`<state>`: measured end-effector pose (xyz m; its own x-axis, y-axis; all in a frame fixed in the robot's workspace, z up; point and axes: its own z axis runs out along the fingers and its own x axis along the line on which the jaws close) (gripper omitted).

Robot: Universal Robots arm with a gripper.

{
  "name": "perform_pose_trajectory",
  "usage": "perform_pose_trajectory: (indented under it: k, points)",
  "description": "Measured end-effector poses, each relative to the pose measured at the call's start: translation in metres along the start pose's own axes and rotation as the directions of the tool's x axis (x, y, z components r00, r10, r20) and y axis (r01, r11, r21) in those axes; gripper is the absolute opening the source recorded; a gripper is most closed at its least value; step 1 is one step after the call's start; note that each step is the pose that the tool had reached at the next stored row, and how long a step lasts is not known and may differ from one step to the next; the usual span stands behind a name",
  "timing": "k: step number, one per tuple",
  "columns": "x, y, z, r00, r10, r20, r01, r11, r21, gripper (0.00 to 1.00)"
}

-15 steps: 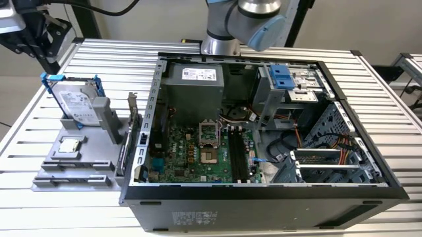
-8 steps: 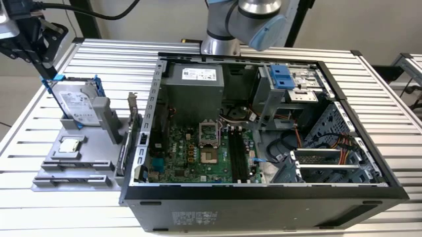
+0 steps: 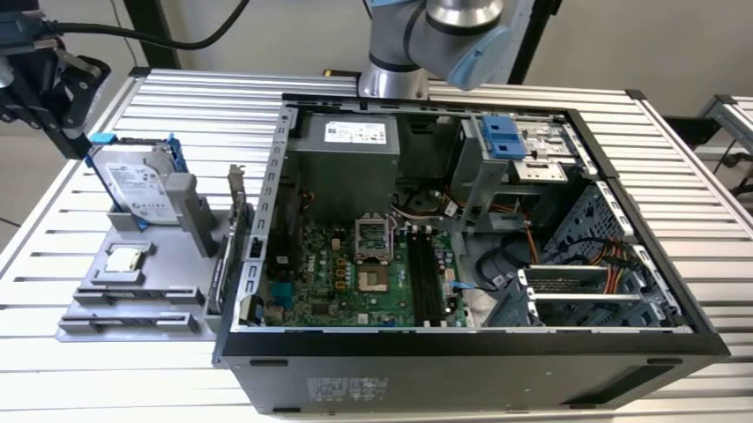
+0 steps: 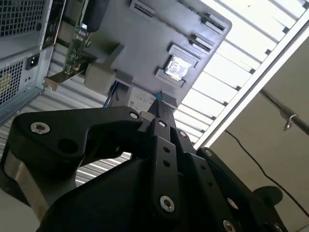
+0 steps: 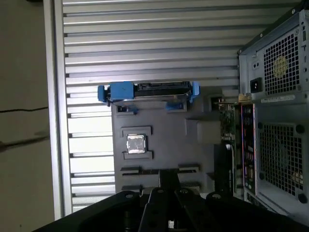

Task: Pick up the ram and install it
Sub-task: 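Reach for the ram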

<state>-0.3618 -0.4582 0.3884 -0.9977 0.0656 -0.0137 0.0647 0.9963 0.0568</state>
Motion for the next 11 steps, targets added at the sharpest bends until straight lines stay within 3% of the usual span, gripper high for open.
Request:
perform_pose_trajectory:
  k: [11]
  points:
    - [-0.0019, -0.0294, -0.0013, 1.0, 0.0, -0.0026, 0.0, 1.0, 0.0001, 0.0]
